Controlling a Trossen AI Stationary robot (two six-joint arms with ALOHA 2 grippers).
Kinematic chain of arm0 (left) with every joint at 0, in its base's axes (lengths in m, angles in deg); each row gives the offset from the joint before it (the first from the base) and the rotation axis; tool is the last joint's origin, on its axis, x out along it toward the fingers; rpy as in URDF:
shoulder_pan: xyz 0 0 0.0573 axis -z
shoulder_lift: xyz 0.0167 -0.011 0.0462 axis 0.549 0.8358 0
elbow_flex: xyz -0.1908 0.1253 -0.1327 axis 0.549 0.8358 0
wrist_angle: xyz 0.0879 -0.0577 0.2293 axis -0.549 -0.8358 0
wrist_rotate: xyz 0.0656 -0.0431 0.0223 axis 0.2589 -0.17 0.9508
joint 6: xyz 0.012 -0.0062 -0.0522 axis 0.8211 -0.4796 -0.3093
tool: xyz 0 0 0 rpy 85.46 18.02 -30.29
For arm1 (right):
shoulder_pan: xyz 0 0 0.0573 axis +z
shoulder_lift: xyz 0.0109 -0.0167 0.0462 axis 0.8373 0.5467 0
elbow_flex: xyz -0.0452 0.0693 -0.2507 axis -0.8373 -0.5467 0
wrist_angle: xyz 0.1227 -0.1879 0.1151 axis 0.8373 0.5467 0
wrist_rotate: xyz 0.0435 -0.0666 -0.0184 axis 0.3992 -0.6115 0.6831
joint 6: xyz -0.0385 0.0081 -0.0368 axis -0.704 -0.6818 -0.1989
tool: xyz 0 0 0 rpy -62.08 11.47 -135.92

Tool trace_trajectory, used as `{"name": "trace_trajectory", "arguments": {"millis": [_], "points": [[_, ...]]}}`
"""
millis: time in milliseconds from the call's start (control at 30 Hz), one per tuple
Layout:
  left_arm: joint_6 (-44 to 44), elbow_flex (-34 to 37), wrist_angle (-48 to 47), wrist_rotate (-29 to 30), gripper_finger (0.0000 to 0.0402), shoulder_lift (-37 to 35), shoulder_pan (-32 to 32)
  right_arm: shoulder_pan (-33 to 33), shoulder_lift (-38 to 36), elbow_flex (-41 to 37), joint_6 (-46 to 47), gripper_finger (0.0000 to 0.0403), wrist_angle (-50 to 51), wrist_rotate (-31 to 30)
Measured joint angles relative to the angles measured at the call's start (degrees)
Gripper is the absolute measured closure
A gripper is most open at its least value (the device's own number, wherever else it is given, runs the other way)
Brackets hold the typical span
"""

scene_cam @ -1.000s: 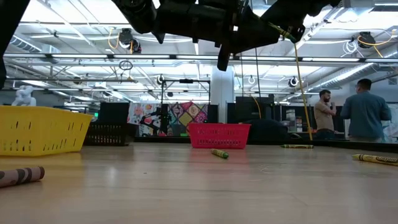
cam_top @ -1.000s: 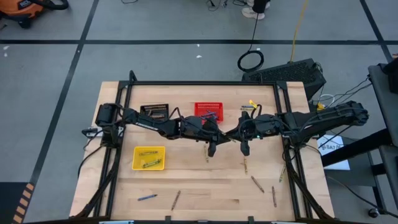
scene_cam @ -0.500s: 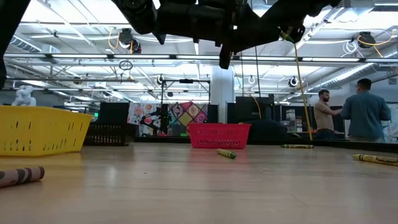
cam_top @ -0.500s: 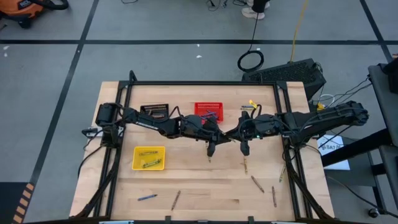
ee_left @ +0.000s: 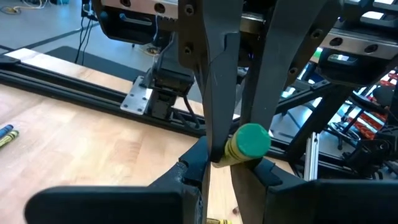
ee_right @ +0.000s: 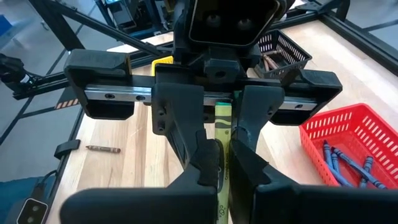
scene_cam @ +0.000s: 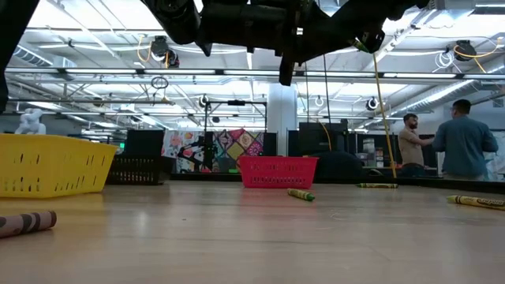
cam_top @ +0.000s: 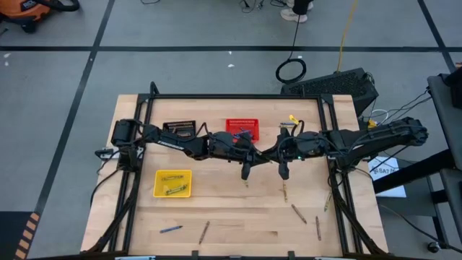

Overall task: Sort crayons
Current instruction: Put the green crayon into the yellow bin

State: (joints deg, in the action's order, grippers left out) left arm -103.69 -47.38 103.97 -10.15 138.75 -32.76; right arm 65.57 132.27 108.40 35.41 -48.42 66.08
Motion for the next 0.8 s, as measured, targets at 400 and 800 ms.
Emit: {"name": "trace_trajectory", "arguments": {"millis": [400,800], "points": [[1.56,0.0,-0.43,-0.21,0.0381,0.0,-0.23,-0.02,-0.02,0.02,0.53,0.0401,0.17,0.23],[3.55,-0.11,-4.64,-0.74,0.039,-0.02,-0.07,0.02,0.13,-0.04,1.18,0.0358,0.46,0.84]]}}
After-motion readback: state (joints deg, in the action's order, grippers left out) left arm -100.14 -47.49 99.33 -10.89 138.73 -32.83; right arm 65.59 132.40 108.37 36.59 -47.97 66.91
